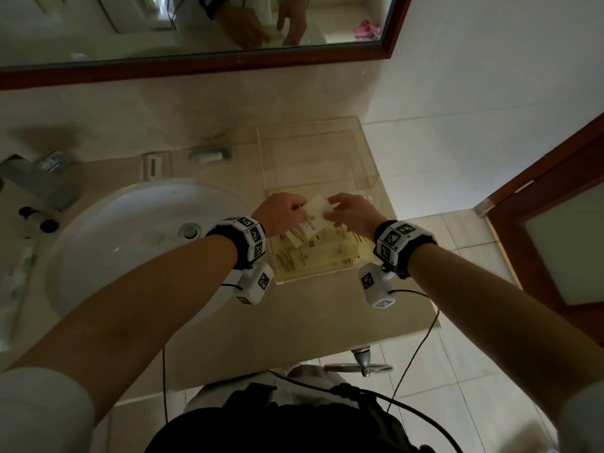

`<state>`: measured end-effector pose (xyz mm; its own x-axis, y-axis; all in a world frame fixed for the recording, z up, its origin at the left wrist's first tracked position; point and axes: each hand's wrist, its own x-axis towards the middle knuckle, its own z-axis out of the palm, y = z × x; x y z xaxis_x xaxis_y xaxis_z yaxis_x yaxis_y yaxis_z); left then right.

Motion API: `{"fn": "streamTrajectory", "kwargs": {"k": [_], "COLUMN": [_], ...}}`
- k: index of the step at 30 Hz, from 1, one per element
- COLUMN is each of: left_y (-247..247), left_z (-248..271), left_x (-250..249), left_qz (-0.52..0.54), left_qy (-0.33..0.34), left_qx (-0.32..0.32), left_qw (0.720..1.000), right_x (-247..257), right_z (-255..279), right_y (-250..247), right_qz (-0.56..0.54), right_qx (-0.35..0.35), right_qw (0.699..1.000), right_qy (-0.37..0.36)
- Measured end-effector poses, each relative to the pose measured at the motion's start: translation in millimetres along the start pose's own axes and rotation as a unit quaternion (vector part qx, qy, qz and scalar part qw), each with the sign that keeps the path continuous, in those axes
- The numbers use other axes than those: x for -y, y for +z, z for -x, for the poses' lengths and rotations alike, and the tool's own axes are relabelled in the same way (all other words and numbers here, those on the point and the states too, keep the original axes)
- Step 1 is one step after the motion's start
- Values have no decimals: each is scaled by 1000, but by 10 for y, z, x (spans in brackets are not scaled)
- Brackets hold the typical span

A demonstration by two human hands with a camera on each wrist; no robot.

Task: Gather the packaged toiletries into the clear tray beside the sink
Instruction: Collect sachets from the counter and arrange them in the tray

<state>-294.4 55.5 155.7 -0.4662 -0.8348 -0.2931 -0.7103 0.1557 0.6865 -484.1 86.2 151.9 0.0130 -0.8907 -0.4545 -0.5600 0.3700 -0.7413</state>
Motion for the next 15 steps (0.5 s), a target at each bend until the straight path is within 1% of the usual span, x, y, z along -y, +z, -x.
{"fn": "streamTrajectory", "kwargs": {"k": [3, 7, 11, 15], "left_y": [47, 73, 91, 146], "left_z": [-74, -155, -177, -154], "left_x": [-72, -90, -33, 19], "left_qz": [-18, -77, -139, -181], "left_qy": [8, -13, -13, 1], "left_qx": [21, 33, 41, 77], "left_qw": [1000, 996, 989, 980], "right_x": [-27, -101, -177, -215], "right_z": [1, -10, -29, -93], "right_y": [-32, -113, -187, -166], "right_qz": [8, 4, -11, 7], "right_qx": [7, -37, -79, -77], "right_qw": [1000, 998, 992, 991], "right_qy": [13, 58, 98, 113]}}
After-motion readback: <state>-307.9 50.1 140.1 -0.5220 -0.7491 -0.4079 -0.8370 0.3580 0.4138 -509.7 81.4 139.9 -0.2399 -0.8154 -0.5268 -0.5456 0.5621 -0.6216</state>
